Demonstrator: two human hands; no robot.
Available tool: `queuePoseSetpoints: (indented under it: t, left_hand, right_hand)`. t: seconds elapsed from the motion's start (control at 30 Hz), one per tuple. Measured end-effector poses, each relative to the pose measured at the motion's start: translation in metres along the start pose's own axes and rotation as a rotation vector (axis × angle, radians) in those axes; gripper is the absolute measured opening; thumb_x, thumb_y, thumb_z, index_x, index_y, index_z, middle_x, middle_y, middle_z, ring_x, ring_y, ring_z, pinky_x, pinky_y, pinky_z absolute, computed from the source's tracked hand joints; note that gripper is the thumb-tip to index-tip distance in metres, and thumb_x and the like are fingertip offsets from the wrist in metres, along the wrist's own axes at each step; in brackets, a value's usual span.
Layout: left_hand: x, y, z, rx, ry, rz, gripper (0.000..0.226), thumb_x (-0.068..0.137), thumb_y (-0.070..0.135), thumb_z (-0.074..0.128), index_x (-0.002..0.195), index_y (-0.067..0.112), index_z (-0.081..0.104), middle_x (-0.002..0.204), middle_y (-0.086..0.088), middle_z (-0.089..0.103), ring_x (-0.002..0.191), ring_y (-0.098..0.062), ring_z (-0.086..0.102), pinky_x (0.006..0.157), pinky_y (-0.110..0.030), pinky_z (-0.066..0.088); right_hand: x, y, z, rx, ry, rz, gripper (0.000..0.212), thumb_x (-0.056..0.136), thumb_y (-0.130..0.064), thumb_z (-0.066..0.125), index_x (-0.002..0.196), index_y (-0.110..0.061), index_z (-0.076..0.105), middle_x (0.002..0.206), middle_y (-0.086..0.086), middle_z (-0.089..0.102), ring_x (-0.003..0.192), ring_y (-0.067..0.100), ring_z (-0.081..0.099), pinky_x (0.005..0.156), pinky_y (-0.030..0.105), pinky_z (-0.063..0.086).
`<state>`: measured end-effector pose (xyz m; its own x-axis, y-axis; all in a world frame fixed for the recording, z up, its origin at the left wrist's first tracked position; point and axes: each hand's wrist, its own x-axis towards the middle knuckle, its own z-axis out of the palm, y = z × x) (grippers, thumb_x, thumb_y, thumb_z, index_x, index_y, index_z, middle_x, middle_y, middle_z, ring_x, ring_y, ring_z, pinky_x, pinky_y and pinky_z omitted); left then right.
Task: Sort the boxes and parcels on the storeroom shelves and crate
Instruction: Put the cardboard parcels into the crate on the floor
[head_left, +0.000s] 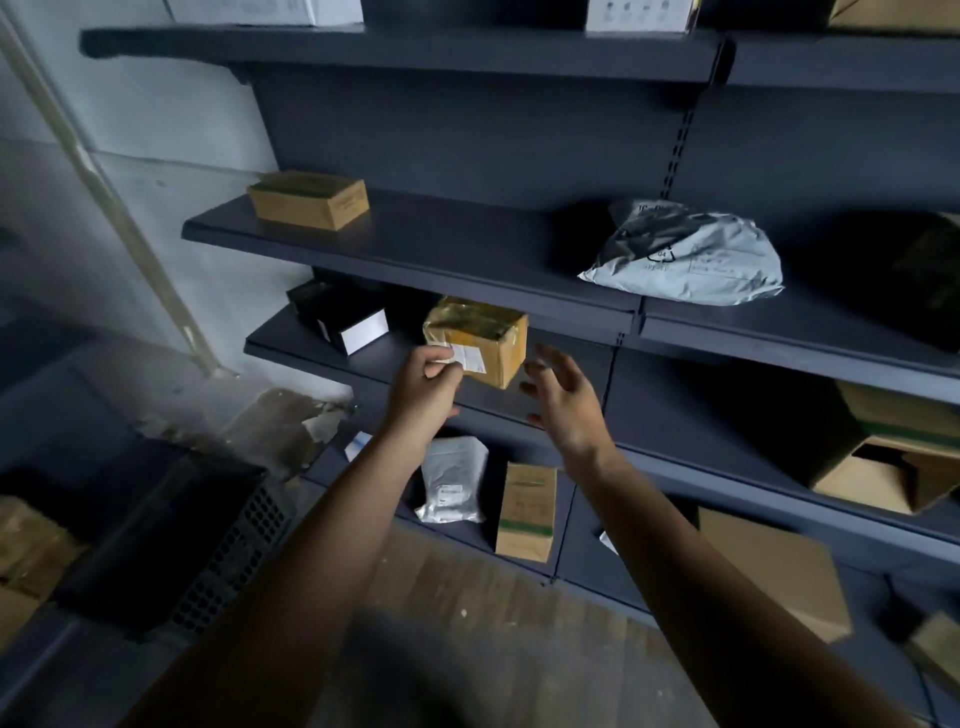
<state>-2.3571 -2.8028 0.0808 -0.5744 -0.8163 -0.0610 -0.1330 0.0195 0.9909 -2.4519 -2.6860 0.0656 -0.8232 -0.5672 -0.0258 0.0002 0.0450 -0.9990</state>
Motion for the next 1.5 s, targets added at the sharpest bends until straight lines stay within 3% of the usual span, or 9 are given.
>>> queuePoseSetpoints:
  t: [0.5,0.6,0.73,0.83,0.93,1.13,1.27,1.4,1.5]
  left_hand:
    - [0.188,-0.068,-0.018,0.168,-0.074,-0.140,0.014,0.095,0.006,0.048,0.097,0.019,0.052,0.093,-0.001,0.051,0.086,-0.020,0.051,0.067,-0.031,0.050]
    - [0.225,-0.081,-0.018,0.242,-0.073,-0.182,0.035,0.093,0.006,0.049,0.070,0.026,0.035,0.073,0.008,0.037,0.086,-0.018,0.042,0.072,-0.034,0.045]
    - [0.279,-0.097,-0.018,0.292,-0.113,-0.234,0.034,0.093,0.011,0.054,0.069,0.027,0.035,0.077,0.012,0.039,0.094,-0.018,0.045,0.089,-0.039,0.048]
    - [0.321,-0.115,-0.017,0.283,-0.206,-0.264,0.016,0.093,0.014,0.054,0.100,0.029,0.055,0.111,0.002,0.055,0.117,-0.023,0.049,0.105,-0.045,0.043]
    - [0.358,-0.132,-0.011,0.294,-0.318,-0.283,0.060,0.094,0.013,0.051,0.149,0.017,0.030,0.147,-0.003,0.039,0.133,-0.022,0.040,0.111,-0.042,0.037]
    - [0.391,-0.149,-0.008,0.320,-0.541,-0.270,0.033,0.084,0.010,0.054,0.114,0.024,0.057,0.107,0.003,0.062,0.098,-0.018,0.056,0.081,-0.028,0.041]
    - [0.399,-0.160,-0.026,0.306,-0.520,-0.180,0.054,0.051,0.014,0.063,0.105,0.011,0.062,0.100,-0.008,0.069,0.090,-0.024,0.064,0.072,-0.027,0.048]
    - [0.381,-0.158,-0.055,0.252,-0.544,-0.162,0.045,0.073,-0.004,0.073,0.113,0.011,0.061,0.093,-0.001,0.066,0.080,-0.011,0.062,0.061,-0.009,0.046]
    - [0.364,-0.159,-0.080,0.209,-0.561,-0.153,0.038,0.080,0.014,0.073,0.116,0.014,0.061,0.105,-0.003,0.067,0.087,-0.013,0.064,0.069,-0.018,0.048]
  right_hand:
    - [0.156,0.095,0.074,-0.188,0.154,0.172,0.042,0.098,-0.026,0.049,0.138,-0.011,0.048,0.131,0.014,0.058,0.114,0.027,0.060,0.096,0.054,0.050]
    - [0.177,0.104,0.081,-0.246,0.184,0.210,0.046,0.098,-0.027,0.051,0.140,-0.009,0.046,0.135,0.017,0.057,0.112,0.028,0.059,0.098,0.048,0.049]
    - [0.209,0.113,0.090,-0.357,0.225,0.267,0.052,0.098,-0.022,0.054,0.145,-0.007,0.039,0.144,0.016,0.049,0.132,0.029,0.047,0.099,0.029,0.039]
    - [0.228,0.122,0.097,-0.392,0.268,0.326,0.055,0.098,-0.021,0.054,0.147,-0.008,0.034,0.145,0.013,0.047,0.131,0.029,0.046,0.091,0.025,0.037]
    - [0.244,0.129,0.103,-0.423,0.323,0.371,0.058,0.096,-0.018,0.054,0.148,-0.009,0.030,0.145,0.014,0.046,0.128,0.031,0.048,0.090,0.027,0.039]
    - [0.258,0.142,0.126,-0.467,0.363,0.414,0.059,0.089,-0.007,0.052,0.144,-0.016,0.036,0.132,0.011,0.056,0.115,0.029,0.056,0.088,0.038,0.049]
    - [0.252,0.146,0.136,-0.504,0.452,0.362,0.057,0.081,-0.002,0.055,0.136,-0.017,0.051,0.127,0.010,0.058,0.116,0.026,0.057,0.092,0.037,0.050]
    - [0.232,0.140,0.147,-0.520,0.513,0.344,0.042,0.082,-0.013,0.063,0.123,-0.019,0.064,0.121,0.009,0.057,0.106,0.024,0.060,0.090,0.035,0.050]
    - [0.211,0.128,0.155,-0.499,0.550,0.336,0.036,0.079,-0.042,0.068,0.108,-0.020,0.069,0.108,0.004,0.065,0.097,0.021,0.063,0.077,0.031,0.052]
